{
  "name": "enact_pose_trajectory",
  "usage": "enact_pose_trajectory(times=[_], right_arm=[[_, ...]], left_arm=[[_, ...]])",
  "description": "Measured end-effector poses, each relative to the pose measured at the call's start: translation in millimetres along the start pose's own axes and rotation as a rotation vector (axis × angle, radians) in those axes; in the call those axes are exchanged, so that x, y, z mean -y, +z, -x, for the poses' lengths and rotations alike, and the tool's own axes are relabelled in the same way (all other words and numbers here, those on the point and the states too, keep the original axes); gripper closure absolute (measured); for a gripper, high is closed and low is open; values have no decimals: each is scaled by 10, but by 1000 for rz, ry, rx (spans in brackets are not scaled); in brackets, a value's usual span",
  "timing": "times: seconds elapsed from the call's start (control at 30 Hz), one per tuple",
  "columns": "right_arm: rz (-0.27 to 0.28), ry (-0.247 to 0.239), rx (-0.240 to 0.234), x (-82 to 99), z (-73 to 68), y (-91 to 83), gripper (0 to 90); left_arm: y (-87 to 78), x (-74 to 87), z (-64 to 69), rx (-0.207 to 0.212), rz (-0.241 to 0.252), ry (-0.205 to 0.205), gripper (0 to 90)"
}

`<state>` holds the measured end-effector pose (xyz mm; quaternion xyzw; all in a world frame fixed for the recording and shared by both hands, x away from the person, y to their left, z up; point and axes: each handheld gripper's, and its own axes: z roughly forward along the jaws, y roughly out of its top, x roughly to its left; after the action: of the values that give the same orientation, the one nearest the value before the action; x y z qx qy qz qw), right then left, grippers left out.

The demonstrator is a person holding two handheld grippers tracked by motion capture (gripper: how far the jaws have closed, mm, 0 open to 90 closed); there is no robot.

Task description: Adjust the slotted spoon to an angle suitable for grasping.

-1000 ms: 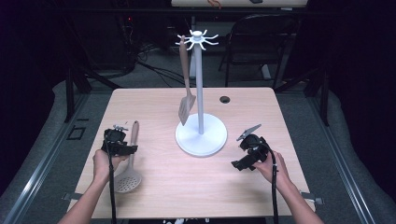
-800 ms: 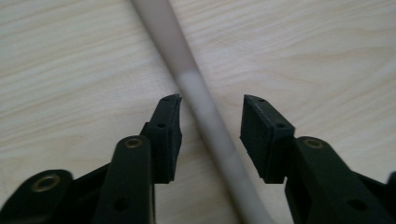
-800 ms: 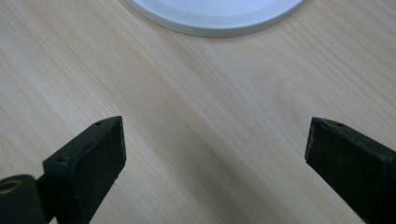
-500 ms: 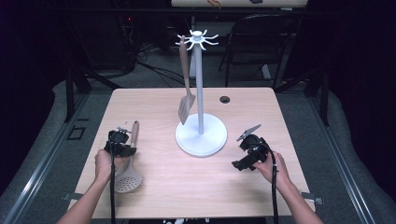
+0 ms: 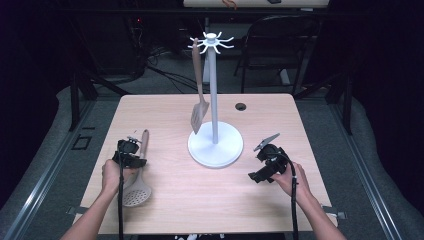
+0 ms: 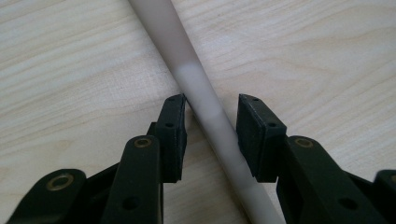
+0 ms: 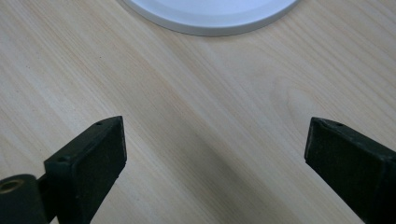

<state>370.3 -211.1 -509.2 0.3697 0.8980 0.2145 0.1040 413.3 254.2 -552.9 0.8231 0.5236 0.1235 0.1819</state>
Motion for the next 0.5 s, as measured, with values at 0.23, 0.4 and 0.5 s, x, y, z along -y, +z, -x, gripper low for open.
enact_pose_trajectory(times=[0.23, 0.4, 0.5], right_arm=[[1, 1, -5, 0, 2, -9, 52], [-4, -2, -3, 2, 5, -14, 52], [2, 5, 1, 5, 0, -9, 53]], left_arm=[[-17, -13, 60, 36, -3, 46, 688], [-43, -5, 51, 56, -22, 69, 719], [-58, 3, 62, 64, -34, 88, 731]])
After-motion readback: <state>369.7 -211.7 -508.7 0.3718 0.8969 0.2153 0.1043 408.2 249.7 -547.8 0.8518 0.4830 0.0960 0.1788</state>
